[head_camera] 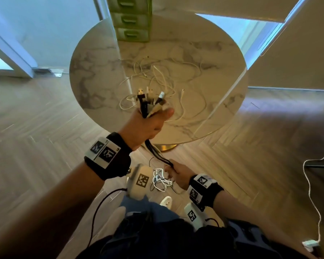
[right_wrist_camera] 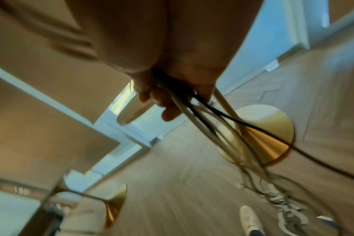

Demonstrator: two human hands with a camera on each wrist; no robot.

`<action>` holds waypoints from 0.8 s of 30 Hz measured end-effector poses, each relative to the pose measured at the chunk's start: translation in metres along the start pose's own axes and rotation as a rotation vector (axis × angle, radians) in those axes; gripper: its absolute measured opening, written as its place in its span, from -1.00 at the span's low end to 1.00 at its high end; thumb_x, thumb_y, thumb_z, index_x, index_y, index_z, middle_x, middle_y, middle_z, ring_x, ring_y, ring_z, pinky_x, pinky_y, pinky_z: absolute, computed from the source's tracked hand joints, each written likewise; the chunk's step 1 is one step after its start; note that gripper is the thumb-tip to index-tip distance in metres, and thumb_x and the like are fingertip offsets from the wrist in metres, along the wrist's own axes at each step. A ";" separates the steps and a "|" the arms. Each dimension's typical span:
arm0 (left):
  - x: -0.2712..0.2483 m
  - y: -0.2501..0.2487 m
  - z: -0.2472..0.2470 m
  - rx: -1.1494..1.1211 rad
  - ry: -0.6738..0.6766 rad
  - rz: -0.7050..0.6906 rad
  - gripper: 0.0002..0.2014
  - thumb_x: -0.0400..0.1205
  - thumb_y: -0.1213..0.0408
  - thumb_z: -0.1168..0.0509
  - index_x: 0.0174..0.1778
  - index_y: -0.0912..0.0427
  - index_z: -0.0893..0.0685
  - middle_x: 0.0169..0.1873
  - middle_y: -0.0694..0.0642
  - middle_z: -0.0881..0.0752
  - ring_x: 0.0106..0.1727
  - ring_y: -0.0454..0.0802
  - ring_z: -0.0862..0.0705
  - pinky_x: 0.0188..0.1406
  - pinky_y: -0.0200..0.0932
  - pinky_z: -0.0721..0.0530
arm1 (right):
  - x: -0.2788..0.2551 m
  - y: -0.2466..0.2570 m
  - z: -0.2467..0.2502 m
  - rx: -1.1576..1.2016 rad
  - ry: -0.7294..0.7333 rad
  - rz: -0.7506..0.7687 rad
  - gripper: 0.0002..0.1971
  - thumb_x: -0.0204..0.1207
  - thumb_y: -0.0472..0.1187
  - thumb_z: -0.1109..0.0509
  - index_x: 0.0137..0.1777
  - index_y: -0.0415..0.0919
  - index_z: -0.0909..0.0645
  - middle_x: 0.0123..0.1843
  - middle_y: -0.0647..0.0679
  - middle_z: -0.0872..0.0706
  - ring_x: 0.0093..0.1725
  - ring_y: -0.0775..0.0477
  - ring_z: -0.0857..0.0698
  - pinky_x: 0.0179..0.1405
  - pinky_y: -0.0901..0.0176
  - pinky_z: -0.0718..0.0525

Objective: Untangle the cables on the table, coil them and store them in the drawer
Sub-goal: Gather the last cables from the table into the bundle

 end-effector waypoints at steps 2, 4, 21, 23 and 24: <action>-0.007 0.012 -0.003 0.176 0.005 -0.008 -0.71 0.54 0.45 -0.40 -0.38 -0.03 -0.59 -0.47 -0.14 -0.69 -0.46 -0.34 -0.64 -0.43 -0.45 -0.57 | 0.000 -0.004 0.006 0.077 -0.045 -0.024 -0.83 0.67 -0.22 -0.14 -0.15 0.01 -0.43 -0.34 0.14 -0.51 -0.37 0.14 -0.48 -0.36 0.46 -0.44; -0.011 0.041 -0.013 0.386 0.123 0.111 -0.79 0.46 0.25 -0.52 -0.11 -0.12 -0.68 0.04 0.00 -0.79 0.01 -0.17 -0.76 0.06 -0.16 -0.72 | 0.000 0.002 0.014 0.096 -0.067 -0.025 -0.82 0.66 -0.28 -0.13 -0.15 -0.07 -0.44 -0.37 0.13 -0.48 -0.40 0.15 -0.44 -0.40 0.45 -0.40; -0.001 0.030 -0.027 0.294 -0.040 0.020 -0.89 0.54 0.44 -0.40 -0.03 0.33 -0.74 -0.12 0.22 -0.80 -0.04 -0.02 -0.75 -0.01 -0.22 -0.64 | 0.000 0.002 0.047 -0.017 -0.245 0.204 -0.87 0.68 -0.21 -0.04 -0.05 0.04 -0.33 -0.23 0.04 -0.51 -0.20 -0.09 -0.53 -0.03 -0.03 -0.55; 0.000 0.010 -0.027 0.224 -0.082 -0.030 -0.88 0.55 0.43 -0.40 -0.02 0.25 -0.75 -0.09 0.16 -0.80 0.00 -0.06 -0.76 0.07 -0.23 -0.63 | 0.002 -0.007 0.038 -0.195 -0.258 0.216 -0.86 0.67 -0.26 -0.06 -0.09 -0.05 -0.36 -0.19 -0.06 -0.56 -0.18 -0.14 -0.54 -0.02 -0.07 -0.52; 0.001 0.006 -0.028 0.214 -0.088 -0.040 -0.89 0.55 0.42 -0.41 -0.04 0.22 -0.75 -0.10 0.16 -0.80 0.00 -0.04 -0.76 0.09 -0.18 -0.64 | 0.003 -0.012 0.032 -0.291 -0.266 0.230 -0.90 0.68 -0.24 -0.08 -0.04 -0.08 -0.40 -0.15 -0.04 -0.60 -0.15 -0.07 -0.56 -0.02 0.05 -0.52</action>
Point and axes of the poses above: each hand's wrist, its own x-axis towards the middle knuckle, its own z-axis out of the back of the hand, y = z × x, the point moved 6 cm from there along x, towards the middle knuckle
